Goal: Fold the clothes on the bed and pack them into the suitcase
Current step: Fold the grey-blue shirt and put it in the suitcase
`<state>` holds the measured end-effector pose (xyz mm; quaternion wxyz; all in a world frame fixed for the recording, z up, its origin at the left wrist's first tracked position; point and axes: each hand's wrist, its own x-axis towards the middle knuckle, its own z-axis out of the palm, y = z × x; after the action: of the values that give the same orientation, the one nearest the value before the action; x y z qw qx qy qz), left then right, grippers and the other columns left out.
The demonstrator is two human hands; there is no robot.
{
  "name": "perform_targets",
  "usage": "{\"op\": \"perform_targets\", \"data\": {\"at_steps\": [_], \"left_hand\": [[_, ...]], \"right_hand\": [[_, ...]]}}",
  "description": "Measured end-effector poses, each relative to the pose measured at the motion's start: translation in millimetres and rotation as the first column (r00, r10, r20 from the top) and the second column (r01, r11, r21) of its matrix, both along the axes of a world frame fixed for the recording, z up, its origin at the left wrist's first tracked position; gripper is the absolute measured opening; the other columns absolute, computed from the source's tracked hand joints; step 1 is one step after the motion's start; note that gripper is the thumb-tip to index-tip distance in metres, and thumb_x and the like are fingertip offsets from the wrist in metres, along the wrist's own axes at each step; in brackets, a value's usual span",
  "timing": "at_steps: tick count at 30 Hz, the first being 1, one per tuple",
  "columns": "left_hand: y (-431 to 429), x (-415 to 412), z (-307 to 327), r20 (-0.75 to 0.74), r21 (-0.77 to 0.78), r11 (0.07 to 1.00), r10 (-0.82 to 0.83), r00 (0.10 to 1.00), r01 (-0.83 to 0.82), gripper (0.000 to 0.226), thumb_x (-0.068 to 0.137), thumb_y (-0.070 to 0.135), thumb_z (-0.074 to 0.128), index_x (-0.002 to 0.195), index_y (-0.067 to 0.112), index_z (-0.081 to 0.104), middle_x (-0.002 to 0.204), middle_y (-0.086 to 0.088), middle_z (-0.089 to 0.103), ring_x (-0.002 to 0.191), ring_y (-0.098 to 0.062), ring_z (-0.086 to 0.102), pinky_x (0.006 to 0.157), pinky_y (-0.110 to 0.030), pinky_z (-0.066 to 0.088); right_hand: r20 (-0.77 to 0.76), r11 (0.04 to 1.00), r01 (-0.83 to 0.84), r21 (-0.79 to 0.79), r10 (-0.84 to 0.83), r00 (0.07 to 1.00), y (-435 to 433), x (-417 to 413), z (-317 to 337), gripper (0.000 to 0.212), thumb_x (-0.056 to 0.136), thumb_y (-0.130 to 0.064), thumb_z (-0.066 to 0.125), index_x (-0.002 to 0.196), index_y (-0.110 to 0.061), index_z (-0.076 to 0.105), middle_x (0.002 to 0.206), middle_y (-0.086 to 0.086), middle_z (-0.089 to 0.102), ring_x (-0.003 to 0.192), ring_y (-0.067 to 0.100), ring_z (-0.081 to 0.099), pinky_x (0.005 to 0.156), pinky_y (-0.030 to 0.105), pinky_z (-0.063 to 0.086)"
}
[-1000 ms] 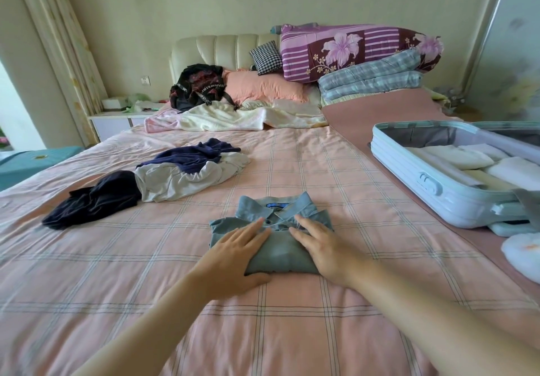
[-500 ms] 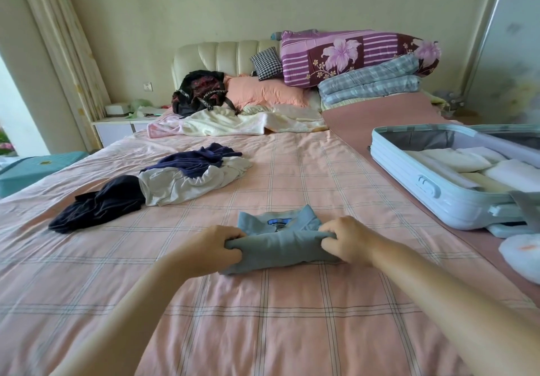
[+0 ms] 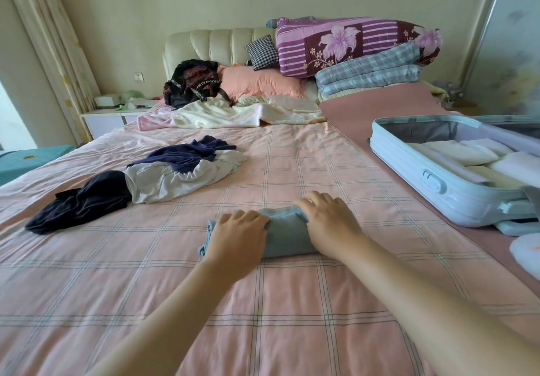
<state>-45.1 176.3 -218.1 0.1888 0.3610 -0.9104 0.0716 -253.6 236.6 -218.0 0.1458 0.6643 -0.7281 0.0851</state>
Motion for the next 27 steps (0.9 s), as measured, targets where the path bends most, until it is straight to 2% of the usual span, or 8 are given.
{"op": "perform_targets", "data": {"at_steps": [3,5,8,12,17,21,24,27], "left_hand": [[-7.4,2.6,-2.6,-0.007,0.153,0.983,0.108,0.994,-0.106,0.057,0.095,0.047,0.017,0.138,0.030,0.049,0.134,0.008,0.059,0.122,-0.019,0.052,0.104,-0.038,0.032],[-29.8,12.6,3.8,0.065,0.194,0.963,0.179,0.982,-0.188,0.050,0.100,0.051,0.025,0.136,0.030,0.052,0.127,0.004,0.064,0.118,-0.021,0.056,0.104,-0.038,0.029],[-54.7,22.9,11.0,0.111,0.218,0.958,0.164,0.980,-0.185,0.040,0.098,0.058,0.038,0.110,0.032,0.067,0.107,0.009,0.070,0.106,-0.017,0.059,0.097,-0.034,0.027],[-68.6,12.5,16.6,-0.019,0.118,0.954,0.279,0.960,-0.275,0.033,0.094,0.060,0.047,0.106,0.036,0.067,0.110,0.011,0.068,0.110,-0.017,0.054,0.100,-0.035,0.026],[-69.7,-19.0,3.2,-0.080,0.079,0.965,0.258,0.963,-0.252,0.031,0.100,0.029,0.046,0.127,0.031,0.060,0.133,0.007,0.057,0.126,-0.020,0.047,0.109,-0.037,0.026],[-58.4,-36.5,-6.6,-0.039,0.116,0.991,0.065,0.997,-0.060,0.043,0.103,0.044,0.033,0.140,0.031,0.049,0.140,0.010,0.054,0.127,-0.018,0.048,0.109,-0.037,0.031],[-58.0,-33.4,-23.5,0.078,0.194,0.978,0.069,0.995,-0.083,0.060,0.097,0.056,0.016,0.151,0.034,0.031,0.150,0.012,0.044,0.137,-0.016,0.040,0.114,-0.041,0.027],[-65.1,-33.4,-25.4,0.073,0.261,0.962,0.069,0.995,-0.086,0.074,0.087,0.062,0.003,0.153,0.038,0.025,0.153,0.015,0.038,0.141,-0.013,0.035,0.115,-0.041,0.025]], "right_hand": [[0.192,0.981,0.052,0.186,-0.088,0.977,-0.7,-2.0,-1.6,0.070,0.094,-0.027,0.046,0.157,-0.018,0.018,0.151,0.006,0.039,0.136,0.029,0.037,0.109,0.043,0.034],[0.216,0.967,0.099,0.237,-0.152,0.964,-3.5,-12.1,-0.1,0.060,0.095,-0.037,0.046,0.151,-0.017,0.034,0.141,0.008,0.048,0.133,0.031,0.039,0.108,0.042,0.034],[0.355,0.993,0.077,0.094,-0.105,0.929,-12.4,-21.8,1.0,0.026,0.098,-0.033,0.053,0.116,-0.018,0.063,0.119,0.005,0.056,0.117,0.028,0.050,0.097,0.036,0.039],[0.499,0.991,0.119,-0.061,-0.073,0.864,-33.0,-21.3,-2.5,0.006,0.101,-0.026,0.050,0.100,-0.020,0.053,0.111,0.001,0.051,0.095,0.025,0.056,0.079,0.033,0.039],[0.471,0.984,0.148,-0.095,-0.087,0.878,-56.8,-22.2,-20.1,0.015,0.102,-0.023,0.046,0.112,-0.017,0.056,0.115,0.003,0.053,0.096,0.028,0.060,0.075,0.035,0.042],[0.456,0.979,0.159,-0.128,-0.085,0.886,-63.9,-22.6,-26.9,0.018,0.102,-0.023,0.046,0.114,-0.015,0.057,0.116,0.005,0.053,0.095,0.031,0.060,0.073,0.035,0.042],[0.203,0.979,0.148,-0.142,-0.118,0.972,-67.5,-20.7,-28.7,0.025,0.097,-0.014,0.046,0.117,-0.015,0.061,0.118,0.009,0.054,0.101,0.032,0.058,0.080,0.040,0.046],[0.022,0.958,-0.137,-0.253,0.147,0.989,-71.9,-10.9,-24.4,0.041,0.090,-0.016,0.039,0.117,-0.013,0.069,0.126,0.014,0.061,0.113,0.034,0.060,0.094,0.045,0.049]]}}
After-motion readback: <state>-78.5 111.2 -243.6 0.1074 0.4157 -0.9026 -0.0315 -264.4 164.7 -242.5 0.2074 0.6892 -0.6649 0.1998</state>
